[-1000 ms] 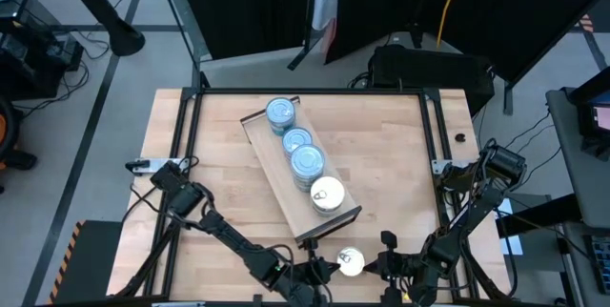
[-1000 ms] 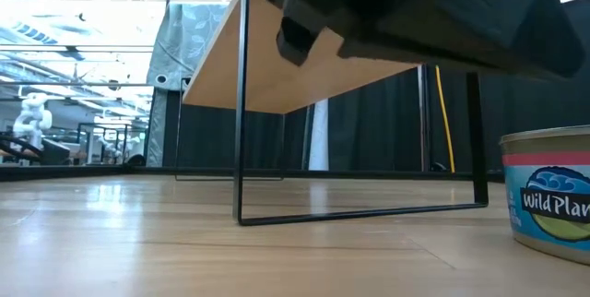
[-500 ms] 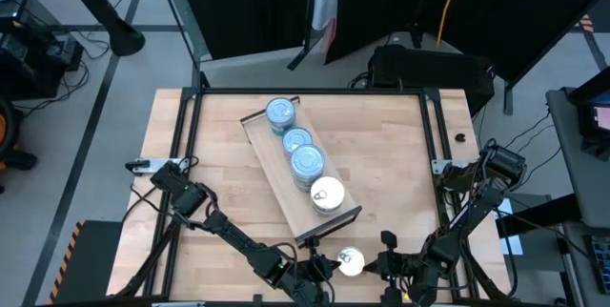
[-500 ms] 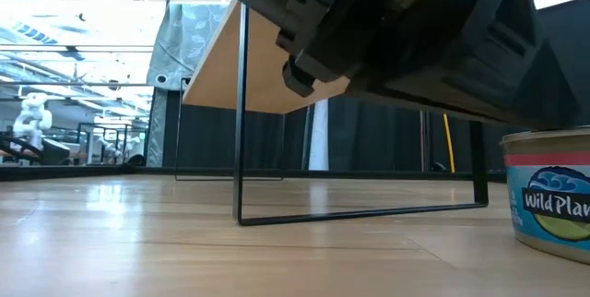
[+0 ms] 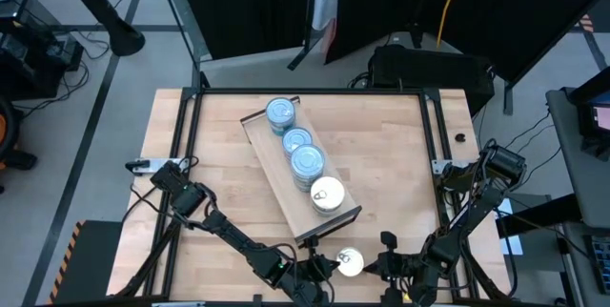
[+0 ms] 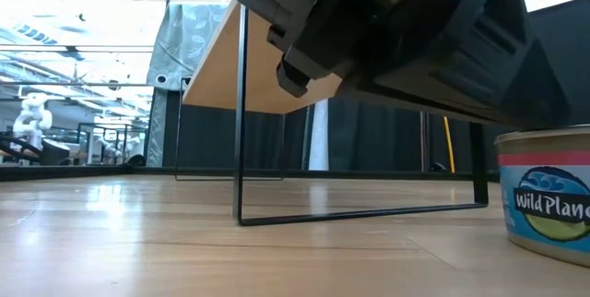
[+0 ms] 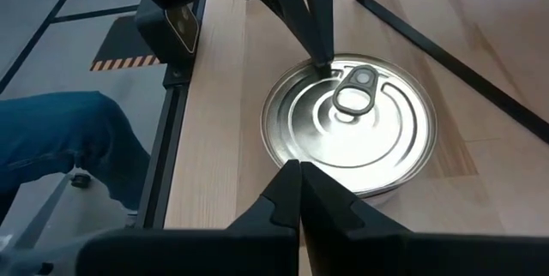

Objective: Stack canned seafood by type on shelf
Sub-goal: Stack the blue-pink tuna can on top of the blue-pink tuna cans on the shelf

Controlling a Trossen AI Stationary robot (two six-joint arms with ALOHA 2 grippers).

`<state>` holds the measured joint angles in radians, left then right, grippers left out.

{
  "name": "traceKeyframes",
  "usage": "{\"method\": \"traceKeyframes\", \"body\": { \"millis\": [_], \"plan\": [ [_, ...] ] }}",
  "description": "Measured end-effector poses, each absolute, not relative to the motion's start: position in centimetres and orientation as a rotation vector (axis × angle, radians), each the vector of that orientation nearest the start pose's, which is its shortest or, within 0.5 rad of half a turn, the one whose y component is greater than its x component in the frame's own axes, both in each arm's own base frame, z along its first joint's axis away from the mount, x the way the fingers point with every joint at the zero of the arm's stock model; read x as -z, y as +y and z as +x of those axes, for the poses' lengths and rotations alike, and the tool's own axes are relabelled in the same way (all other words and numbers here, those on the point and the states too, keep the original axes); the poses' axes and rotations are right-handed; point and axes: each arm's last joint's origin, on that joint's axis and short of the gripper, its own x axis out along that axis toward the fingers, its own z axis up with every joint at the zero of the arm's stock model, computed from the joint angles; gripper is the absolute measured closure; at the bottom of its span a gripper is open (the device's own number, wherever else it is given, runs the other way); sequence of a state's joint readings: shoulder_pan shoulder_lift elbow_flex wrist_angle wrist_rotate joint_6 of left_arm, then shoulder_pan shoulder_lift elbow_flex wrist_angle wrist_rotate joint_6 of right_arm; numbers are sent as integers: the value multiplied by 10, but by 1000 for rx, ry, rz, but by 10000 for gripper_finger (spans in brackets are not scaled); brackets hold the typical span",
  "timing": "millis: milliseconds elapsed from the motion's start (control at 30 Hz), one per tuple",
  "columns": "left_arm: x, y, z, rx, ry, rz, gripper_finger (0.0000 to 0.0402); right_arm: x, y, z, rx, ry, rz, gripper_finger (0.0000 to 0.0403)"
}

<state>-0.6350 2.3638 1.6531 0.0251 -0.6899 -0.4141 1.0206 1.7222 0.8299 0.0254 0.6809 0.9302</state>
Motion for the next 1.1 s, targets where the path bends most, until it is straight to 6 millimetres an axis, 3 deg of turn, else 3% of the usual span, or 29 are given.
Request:
{"method": "traceKeyframes", "body": {
  "millis": [733,1100],
  "plan": [
    [-120,-290,409,-152,519,3,396,-143,262,182,-27,645,244,403],
    [-137,-289,406,-159,502,4,396,-136,258,193,30,622,271,403]
  ]
}}
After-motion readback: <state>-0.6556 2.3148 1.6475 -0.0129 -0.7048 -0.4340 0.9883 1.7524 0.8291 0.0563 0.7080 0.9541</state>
